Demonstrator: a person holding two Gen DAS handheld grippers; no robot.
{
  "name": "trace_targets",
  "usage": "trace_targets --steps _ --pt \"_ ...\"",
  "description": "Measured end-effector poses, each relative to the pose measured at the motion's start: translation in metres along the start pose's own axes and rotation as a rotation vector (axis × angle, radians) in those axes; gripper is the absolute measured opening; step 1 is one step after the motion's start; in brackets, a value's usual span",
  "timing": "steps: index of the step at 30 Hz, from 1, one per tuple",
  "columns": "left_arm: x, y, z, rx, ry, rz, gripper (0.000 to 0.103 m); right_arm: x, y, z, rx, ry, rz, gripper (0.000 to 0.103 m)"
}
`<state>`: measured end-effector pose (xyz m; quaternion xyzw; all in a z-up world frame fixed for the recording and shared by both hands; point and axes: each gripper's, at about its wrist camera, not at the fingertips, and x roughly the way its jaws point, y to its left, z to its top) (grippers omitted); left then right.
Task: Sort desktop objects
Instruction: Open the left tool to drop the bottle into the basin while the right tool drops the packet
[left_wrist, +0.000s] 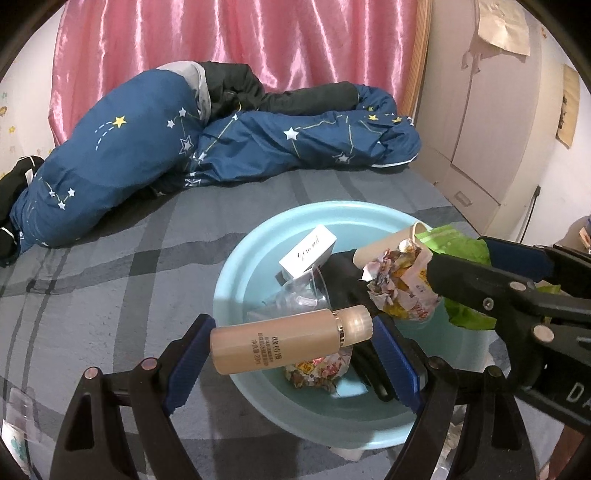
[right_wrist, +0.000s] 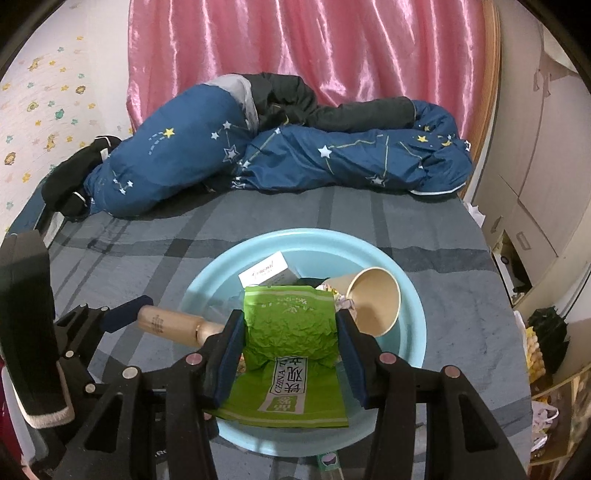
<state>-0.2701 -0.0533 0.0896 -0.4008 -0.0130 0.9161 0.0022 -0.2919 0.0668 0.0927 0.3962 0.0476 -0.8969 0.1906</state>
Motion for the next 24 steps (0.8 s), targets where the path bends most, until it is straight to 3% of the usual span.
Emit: trace_targets --steps 19,21,23,24 --pt "0.015 -0.007 -0.006 0.028 0.018 -0.004 0.092 0.027 -0.003 -0.004 0.026 0.050 -0.008 0.056" --pt "0.014 -0.008 -0.006 0.026 0.024 -0.006 0.103 0.028 -0.005 -0.003 0.031 0.061 -0.007 0.069" --pt "0.013 -0.009 -0.007 0.029 0.015 0.015 0.103 0.027 -0.006 -0.003 0.036 0.058 -0.028 0.099" --pt "0.012 -0.009 -0.007 0.032 0.010 0.024 0.103 0.026 -0.007 -0.004 0.041 0.055 -0.028 0.103"
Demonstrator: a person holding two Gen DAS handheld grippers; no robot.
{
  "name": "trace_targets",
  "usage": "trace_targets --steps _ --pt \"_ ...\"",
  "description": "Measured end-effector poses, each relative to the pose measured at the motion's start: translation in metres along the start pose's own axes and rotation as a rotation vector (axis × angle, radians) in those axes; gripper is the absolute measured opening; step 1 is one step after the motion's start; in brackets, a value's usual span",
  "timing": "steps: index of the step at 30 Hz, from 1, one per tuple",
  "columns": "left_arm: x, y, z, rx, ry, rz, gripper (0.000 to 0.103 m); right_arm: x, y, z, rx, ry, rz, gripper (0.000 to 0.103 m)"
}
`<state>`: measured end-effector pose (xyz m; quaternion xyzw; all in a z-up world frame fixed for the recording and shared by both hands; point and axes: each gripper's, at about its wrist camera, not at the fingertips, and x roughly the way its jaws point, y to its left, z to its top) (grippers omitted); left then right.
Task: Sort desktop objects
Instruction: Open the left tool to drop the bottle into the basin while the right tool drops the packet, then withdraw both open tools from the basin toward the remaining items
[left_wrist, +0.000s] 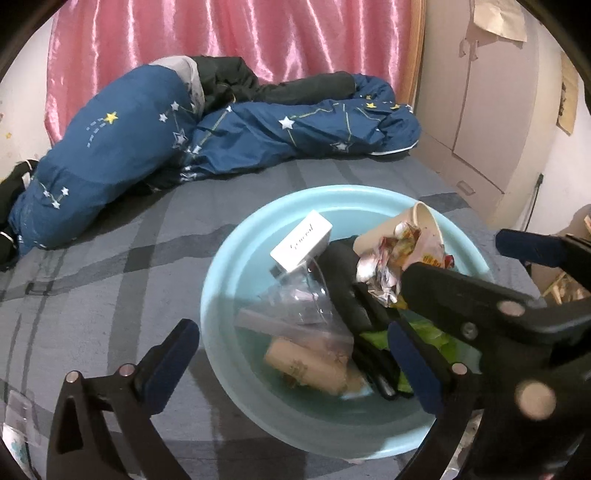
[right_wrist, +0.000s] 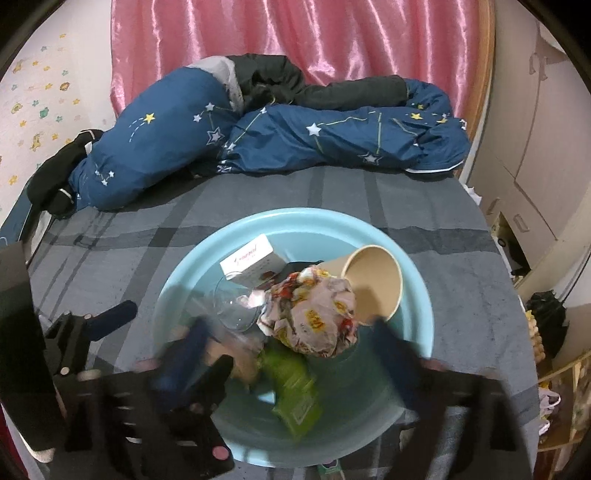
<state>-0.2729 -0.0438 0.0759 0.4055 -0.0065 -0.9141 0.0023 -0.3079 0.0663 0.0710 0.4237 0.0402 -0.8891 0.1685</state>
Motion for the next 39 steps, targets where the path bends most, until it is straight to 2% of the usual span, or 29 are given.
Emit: trace_targets --steps 8,25,30,39 --pt "-0.009 -0.001 -0.002 0.016 0.002 0.009 0.103 -0.011 0.000 -0.001 -0.009 0.000 -0.022 0.103" --pt "-0.044 -0.012 -0.011 0.006 -0.027 -0.019 0.103 -0.057 -0.006 -0.009 -0.052 -0.051 -0.056 0.103" --pt "-0.052 -0.023 -0.023 0.037 -0.031 -0.009 0.103 -0.070 -0.012 -0.018 -0.052 -0.066 -0.048 0.103" --pt "-0.062 -0.038 -0.046 0.054 -0.037 -0.042 0.103 -0.084 -0.024 -0.040 -0.042 -0.074 -0.025 0.103"
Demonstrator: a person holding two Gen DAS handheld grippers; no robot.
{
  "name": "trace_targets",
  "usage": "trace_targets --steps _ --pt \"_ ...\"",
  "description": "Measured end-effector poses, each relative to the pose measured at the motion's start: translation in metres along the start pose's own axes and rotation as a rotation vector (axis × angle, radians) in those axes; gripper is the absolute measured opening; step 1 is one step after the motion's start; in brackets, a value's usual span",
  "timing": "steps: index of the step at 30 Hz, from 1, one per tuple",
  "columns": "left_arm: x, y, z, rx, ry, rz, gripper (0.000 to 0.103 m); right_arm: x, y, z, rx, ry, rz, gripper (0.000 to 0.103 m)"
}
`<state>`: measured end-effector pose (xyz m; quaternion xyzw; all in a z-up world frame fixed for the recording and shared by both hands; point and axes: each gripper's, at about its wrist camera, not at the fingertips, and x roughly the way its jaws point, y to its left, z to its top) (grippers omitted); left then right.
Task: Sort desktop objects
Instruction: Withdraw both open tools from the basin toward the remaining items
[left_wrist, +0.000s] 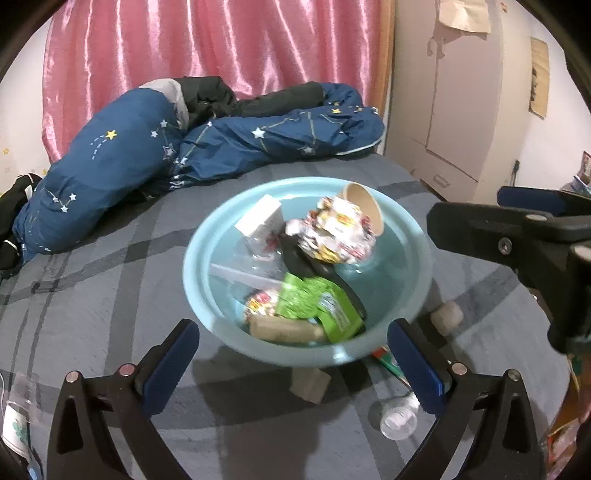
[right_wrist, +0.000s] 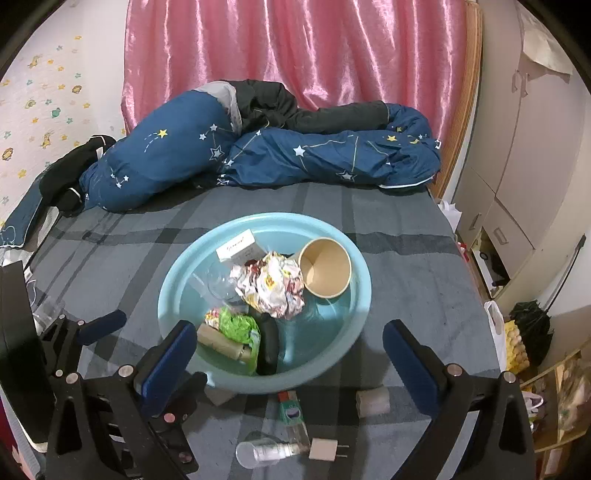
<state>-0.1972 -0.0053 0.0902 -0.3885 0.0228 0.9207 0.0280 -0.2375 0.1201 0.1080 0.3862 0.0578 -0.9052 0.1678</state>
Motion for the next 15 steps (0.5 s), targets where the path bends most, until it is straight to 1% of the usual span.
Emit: trace_targets --steps 6,11,15 --pt "-0.002 -0.013 -0.016 0.000 -0.003 -0.021 0.103 -0.005 -0.010 -0.021 -0.011 -0.006 -0.015 0.103" --pt "-0.002 -0.026 -0.033 -0.002 -0.014 -0.040 0.103 -0.009 -0.020 -0.041 0.015 -0.023 -0.017 0.103" --pt "0.003 -0.035 -0.047 -0.001 -0.002 -0.058 0.103 -0.007 -0.026 -0.059 0.022 -0.027 -0.019 0.103"
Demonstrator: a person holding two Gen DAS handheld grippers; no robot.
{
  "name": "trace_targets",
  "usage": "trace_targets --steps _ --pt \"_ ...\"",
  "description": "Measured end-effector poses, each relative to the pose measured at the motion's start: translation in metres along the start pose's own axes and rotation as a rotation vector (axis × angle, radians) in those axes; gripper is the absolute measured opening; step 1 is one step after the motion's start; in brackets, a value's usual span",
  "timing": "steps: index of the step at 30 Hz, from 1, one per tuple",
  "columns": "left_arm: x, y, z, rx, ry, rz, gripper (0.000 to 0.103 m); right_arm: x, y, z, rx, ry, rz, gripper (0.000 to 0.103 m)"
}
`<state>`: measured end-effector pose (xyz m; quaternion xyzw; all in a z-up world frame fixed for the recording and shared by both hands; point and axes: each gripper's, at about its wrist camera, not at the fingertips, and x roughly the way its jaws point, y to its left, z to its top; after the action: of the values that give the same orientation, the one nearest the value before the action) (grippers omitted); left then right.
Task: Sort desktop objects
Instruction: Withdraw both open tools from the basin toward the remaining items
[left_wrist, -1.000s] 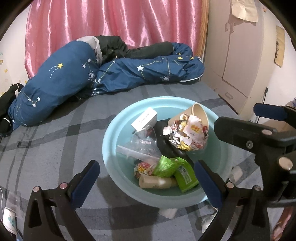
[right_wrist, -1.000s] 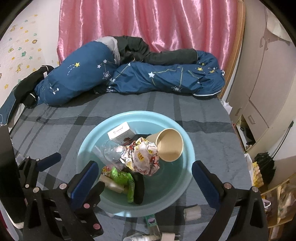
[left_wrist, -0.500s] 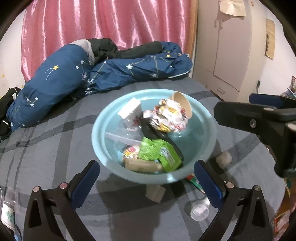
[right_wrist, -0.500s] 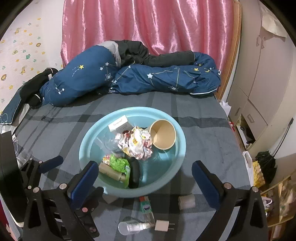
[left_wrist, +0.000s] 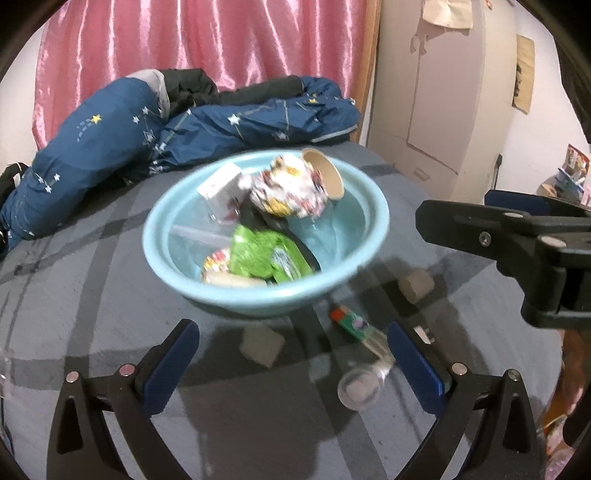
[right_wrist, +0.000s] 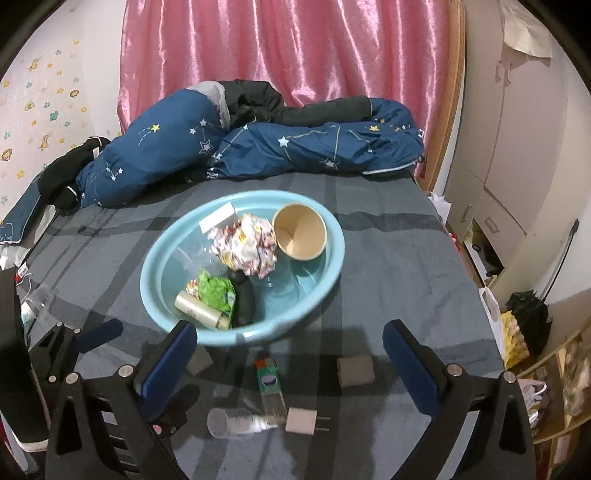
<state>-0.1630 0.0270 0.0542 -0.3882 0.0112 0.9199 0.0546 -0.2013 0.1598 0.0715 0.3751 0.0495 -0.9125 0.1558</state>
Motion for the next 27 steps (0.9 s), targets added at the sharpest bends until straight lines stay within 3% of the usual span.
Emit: trace_targets --steps 27 --pt "0.037 -0.030 -0.070 0.019 0.003 -0.032 0.103 0.034 -0.014 -0.096 -0.011 -0.045 -0.123 0.103"
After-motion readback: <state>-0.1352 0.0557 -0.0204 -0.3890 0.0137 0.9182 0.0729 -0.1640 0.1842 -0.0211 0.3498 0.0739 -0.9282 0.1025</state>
